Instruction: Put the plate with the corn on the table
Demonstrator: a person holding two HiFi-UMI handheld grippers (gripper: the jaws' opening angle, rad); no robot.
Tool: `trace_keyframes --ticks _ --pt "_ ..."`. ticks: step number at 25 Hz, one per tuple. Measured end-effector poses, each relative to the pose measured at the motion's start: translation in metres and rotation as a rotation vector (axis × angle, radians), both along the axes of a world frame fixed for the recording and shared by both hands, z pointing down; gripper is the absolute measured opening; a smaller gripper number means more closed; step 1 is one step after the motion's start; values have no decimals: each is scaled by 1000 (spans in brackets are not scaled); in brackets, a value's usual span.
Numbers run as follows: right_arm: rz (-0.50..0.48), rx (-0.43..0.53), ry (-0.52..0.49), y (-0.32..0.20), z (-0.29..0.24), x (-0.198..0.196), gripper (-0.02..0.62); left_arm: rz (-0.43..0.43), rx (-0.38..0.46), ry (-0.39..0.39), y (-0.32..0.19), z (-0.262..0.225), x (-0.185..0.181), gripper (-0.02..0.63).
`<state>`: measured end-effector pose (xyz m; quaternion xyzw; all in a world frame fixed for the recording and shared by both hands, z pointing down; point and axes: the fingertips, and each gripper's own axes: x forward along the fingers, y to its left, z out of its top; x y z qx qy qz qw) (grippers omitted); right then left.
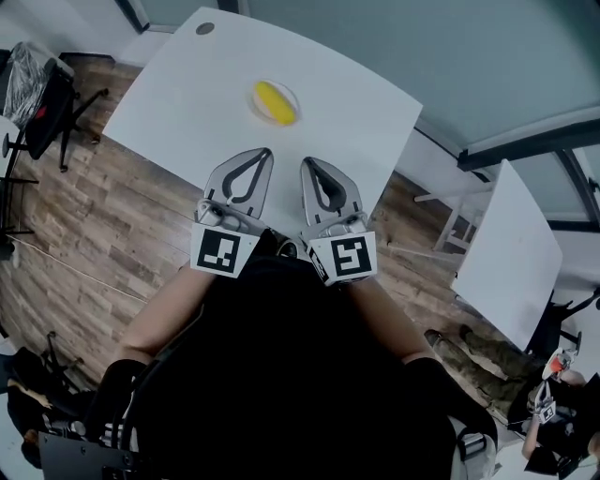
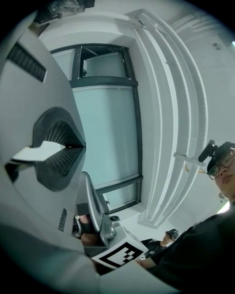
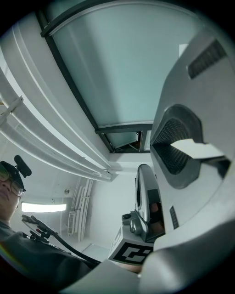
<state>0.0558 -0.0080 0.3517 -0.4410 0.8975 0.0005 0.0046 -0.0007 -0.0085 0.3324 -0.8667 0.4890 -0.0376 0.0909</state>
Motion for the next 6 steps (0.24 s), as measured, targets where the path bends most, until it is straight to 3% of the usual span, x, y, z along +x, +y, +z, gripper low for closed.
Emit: trace_keyframes --ticks 6 --pt "-19 4 6 17 -4 -8 2 -24 -3 65 17 -9 -12 3"
